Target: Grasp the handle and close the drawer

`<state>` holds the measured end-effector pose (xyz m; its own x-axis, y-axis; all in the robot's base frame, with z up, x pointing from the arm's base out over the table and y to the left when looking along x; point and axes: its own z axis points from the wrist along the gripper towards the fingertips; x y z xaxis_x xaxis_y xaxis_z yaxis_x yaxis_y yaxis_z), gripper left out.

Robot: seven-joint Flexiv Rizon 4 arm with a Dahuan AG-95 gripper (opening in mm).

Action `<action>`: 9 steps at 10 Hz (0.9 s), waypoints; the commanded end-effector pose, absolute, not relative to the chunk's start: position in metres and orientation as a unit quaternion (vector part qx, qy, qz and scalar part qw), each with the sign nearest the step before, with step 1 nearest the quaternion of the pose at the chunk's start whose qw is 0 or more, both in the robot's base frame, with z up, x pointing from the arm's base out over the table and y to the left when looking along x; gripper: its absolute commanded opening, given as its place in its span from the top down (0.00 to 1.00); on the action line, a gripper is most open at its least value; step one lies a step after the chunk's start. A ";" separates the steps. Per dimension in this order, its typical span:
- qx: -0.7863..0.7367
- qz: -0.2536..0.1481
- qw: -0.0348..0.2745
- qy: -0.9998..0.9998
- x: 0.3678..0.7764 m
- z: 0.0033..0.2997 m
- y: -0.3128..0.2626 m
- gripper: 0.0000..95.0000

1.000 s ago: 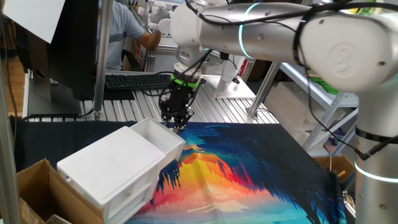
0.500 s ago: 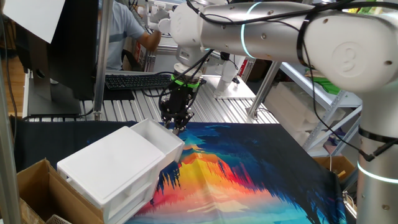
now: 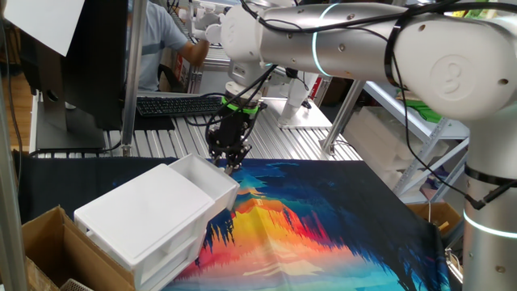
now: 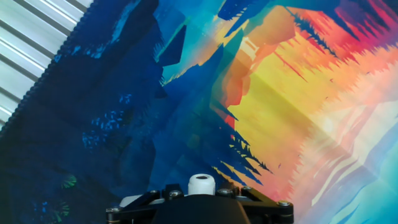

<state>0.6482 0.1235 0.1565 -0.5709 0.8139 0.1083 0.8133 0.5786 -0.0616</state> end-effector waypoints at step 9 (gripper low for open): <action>-0.454 -0.004 0.051 -0.889 0.649 0.153 0.121 0.80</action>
